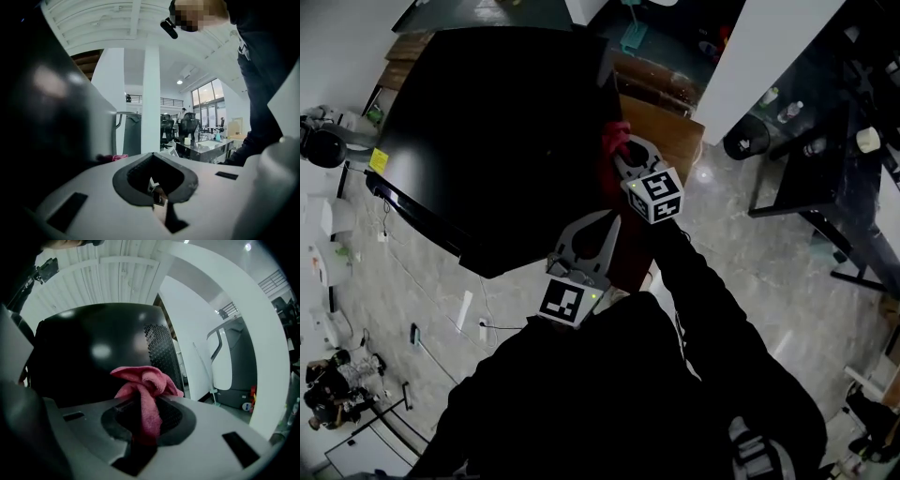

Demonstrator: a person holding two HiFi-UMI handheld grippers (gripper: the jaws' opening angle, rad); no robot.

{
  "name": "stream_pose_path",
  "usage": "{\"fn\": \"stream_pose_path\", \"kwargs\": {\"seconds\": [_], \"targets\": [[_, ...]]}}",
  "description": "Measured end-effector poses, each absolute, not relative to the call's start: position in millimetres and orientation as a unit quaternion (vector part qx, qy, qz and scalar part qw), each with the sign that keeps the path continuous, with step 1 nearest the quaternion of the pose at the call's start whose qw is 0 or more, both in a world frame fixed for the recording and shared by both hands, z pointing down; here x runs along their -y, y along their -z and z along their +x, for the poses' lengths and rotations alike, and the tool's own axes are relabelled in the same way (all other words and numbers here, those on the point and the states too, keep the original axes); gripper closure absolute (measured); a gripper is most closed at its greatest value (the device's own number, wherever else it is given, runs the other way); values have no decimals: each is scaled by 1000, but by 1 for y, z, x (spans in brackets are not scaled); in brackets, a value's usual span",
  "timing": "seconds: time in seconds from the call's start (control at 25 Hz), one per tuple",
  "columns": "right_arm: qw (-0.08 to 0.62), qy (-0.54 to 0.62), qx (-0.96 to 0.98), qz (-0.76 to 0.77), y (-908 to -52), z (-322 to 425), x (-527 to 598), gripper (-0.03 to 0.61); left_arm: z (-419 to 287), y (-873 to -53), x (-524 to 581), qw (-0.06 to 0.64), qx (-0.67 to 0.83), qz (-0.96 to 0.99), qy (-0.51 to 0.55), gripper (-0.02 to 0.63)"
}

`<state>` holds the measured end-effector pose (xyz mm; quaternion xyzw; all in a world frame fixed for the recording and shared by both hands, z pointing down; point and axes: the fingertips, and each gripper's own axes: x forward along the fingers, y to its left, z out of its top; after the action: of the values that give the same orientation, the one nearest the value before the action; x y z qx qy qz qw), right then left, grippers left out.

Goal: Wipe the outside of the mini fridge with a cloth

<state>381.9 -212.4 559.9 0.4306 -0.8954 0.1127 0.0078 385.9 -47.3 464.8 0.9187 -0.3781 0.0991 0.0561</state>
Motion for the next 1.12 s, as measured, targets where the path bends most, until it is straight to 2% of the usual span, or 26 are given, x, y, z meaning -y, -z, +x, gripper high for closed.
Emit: {"fn": "stream_pose_path", "kwargs": {"seconds": [0.2,0.48,0.92,1.0,1.12], "targets": [[33,-140,887,439,-614,384,216,506,396,-499,70,79,373,919,-98,607],[109,-156,880,436,-688,384,217,508,392,-545,69,125,374,911,-123,607],[222,-135,867,425,-743,382,218,512,376,-536,31,125,377,909,-125,607],[217,-122,869,427,-727,386,213,508,375,-527,25,124,380,909,-116,607],[161,-107,882,431,-668,390,191,508,372,-501,12,117,370,917,-92,607]]}}
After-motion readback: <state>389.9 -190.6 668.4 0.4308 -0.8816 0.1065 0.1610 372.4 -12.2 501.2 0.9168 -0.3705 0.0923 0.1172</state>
